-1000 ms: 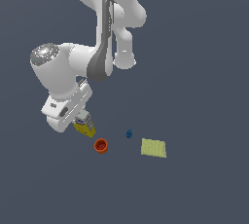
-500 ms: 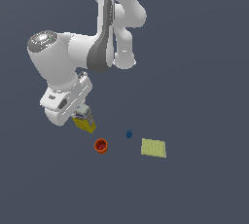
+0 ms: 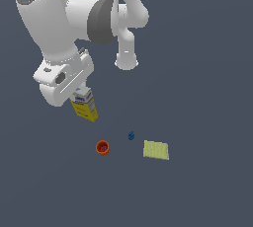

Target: Pick up a designated object from a clutter of objects.

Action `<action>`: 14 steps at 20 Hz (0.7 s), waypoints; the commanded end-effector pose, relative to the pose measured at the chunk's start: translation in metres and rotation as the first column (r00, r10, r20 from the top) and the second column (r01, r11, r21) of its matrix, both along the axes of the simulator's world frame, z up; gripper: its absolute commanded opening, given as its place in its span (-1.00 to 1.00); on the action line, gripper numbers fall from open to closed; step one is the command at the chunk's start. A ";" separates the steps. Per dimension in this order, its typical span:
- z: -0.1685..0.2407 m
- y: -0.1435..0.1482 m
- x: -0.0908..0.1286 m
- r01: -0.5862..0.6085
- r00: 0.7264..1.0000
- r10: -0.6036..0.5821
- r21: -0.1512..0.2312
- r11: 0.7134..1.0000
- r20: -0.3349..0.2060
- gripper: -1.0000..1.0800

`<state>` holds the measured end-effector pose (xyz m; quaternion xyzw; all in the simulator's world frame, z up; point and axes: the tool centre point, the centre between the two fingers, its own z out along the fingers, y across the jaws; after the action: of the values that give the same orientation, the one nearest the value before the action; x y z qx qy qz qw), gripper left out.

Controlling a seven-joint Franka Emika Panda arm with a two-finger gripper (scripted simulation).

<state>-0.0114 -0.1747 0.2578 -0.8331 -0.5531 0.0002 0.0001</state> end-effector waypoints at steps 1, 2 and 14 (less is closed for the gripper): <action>0.027 0.004 -0.010 0.000 1.000 0.000 0.000 1.000 0.001 -1.00; 0.038 0.006 -0.014 0.000 1.000 0.000 0.000 1.000 0.001 -1.00; 0.158 0.025 -0.053 0.000 1.000 0.000 -0.001 1.000 0.000 -1.00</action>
<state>-0.0597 -0.1523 0.4033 -0.8332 -0.5529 -0.0001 -0.0009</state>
